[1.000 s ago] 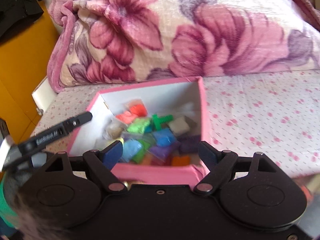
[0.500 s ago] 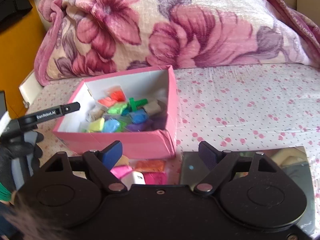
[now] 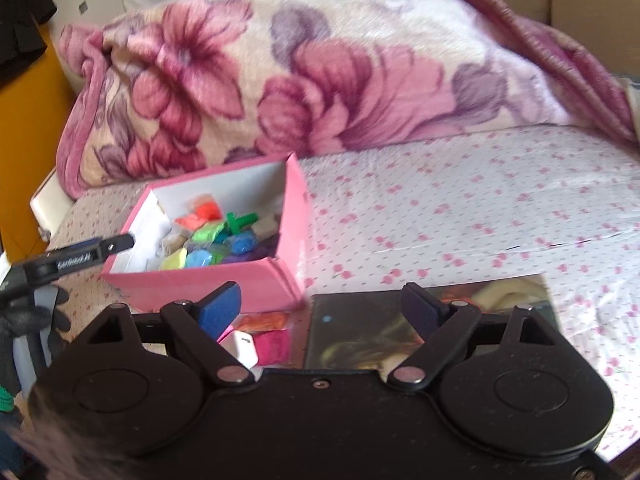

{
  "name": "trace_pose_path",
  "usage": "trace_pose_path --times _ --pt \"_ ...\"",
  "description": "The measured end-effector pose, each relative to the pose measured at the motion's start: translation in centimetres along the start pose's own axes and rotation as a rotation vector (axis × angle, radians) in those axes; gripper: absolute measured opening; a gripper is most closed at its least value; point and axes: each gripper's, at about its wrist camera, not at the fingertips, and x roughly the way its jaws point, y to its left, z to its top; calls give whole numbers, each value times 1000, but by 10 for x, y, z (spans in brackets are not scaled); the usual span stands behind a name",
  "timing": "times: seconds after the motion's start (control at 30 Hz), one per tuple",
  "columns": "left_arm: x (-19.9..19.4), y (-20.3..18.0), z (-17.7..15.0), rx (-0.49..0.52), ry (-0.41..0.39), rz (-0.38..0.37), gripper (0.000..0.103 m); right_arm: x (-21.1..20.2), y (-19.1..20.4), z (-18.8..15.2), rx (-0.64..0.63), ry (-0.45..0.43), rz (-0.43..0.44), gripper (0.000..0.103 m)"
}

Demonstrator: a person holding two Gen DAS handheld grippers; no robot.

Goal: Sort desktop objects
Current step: 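Move the right tool back toward the book and remaining clay bags, then move both tools to the edges of the black MEILIYATOU book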

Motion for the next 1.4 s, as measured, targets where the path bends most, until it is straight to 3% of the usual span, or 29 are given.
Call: trace_pose_path --times 0.3,0.5,0.77,1.17,1.4 --pt "-82 -23 1 127 -22 63 77 -69 -27 -13 14 -75 34 88" --pt "-142 -26 -6 241 -7 134 77 -88 -36 -28 -6 -78 59 89" --pt "-170 -31 -40 253 74 134 77 -97 -52 -48 -42 -52 51 90" --pt "-94 -100 -90 131 229 -121 77 -62 -131 -100 96 44 -83 90" --pt "-49 -142 -123 44 303 -265 77 -38 -168 -111 188 62 -111 90"
